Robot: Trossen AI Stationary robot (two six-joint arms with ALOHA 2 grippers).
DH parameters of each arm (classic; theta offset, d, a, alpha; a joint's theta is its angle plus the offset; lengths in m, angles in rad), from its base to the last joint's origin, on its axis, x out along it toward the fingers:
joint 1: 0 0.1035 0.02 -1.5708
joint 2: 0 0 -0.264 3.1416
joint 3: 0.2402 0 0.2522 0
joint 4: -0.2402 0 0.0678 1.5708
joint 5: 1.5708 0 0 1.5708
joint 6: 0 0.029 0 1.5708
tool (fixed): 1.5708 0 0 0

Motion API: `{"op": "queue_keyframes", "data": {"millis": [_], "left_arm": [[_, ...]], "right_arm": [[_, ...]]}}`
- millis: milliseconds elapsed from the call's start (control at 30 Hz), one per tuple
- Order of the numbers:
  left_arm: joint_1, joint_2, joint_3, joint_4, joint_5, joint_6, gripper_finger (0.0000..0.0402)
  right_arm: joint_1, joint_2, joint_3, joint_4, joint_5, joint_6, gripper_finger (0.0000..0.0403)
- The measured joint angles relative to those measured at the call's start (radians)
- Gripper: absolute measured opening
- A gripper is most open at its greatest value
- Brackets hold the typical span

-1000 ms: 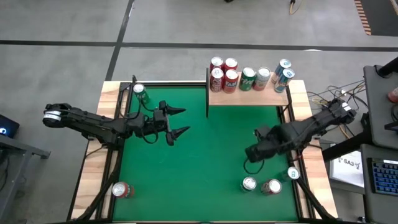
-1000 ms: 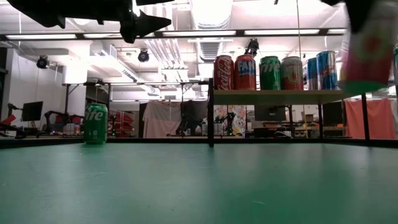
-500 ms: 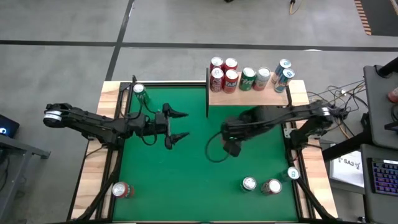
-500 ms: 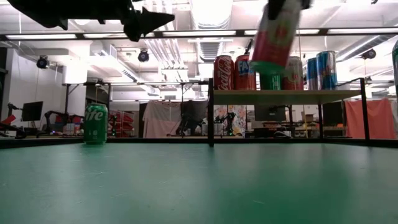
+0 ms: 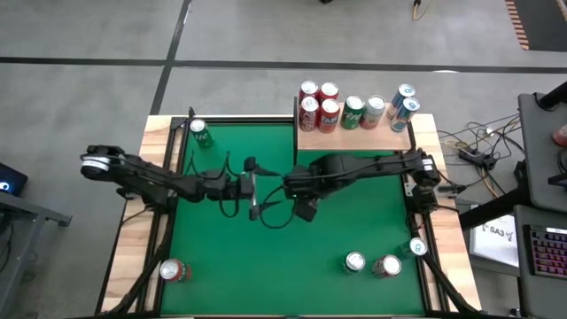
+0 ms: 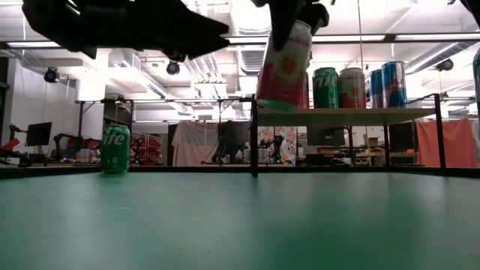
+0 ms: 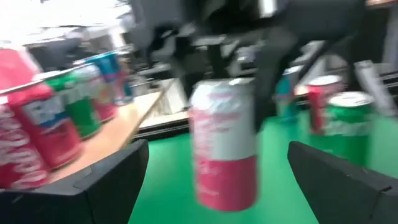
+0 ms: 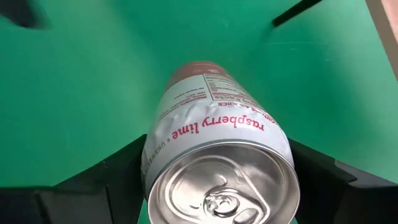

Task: Place canned beverage on shelf
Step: Put the pink-white soda can on the shelf aligned with the other pink-white soda can

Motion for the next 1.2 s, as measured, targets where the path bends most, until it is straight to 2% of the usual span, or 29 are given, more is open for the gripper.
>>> {"op": "queue_keyframes", "data": {"millis": [67, 233, 433, 600, 967, 1067, 1200], "left_arm": [[0.000, 0.029, 0.000, 0.046, -0.023, 0.004, 0.0368], [0.000, 0.087, 0.000, 0.151, -0.023, 0.023, 0.0368], [0.000, 0.172, 0.078, 0.162, -0.027, 0.024, 0.0368], [-0.004, 0.256, 0.177, 0.088, -0.194, 0.021, 0.0368], [-0.006, 0.366, 0.319, -0.043, -0.223, -0.015, 0.0365], [-0.006, 0.368, 0.330, -0.059, -0.232, -0.027, 0.0344], [-0.006, 0.363, 0.329, -0.064, -0.234, -0.030, 0.0277]], "right_arm": [[-0.002, -0.003, 0.012, -0.001, 0.005, 0.025, 0.0288], [-0.003, -0.016, 0.067, -0.004, 0.099, 0.074, 0.0288], [-0.006, -0.018, 0.119, -0.003, 0.112, 0.078, 0.0288], [-0.005, -0.018, 0.122, -0.007, 0.113, 0.106, 0.0288], [-0.004, -0.018, 0.122, -0.004, 0.102, 0.139, 0.0288], [-0.004, -0.018, 0.122, -0.003, 0.101, 0.139, 0.0288], [-0.004, -0.018, 0.122, -0.003, 0.096, 0.133, 0.0290]]}}
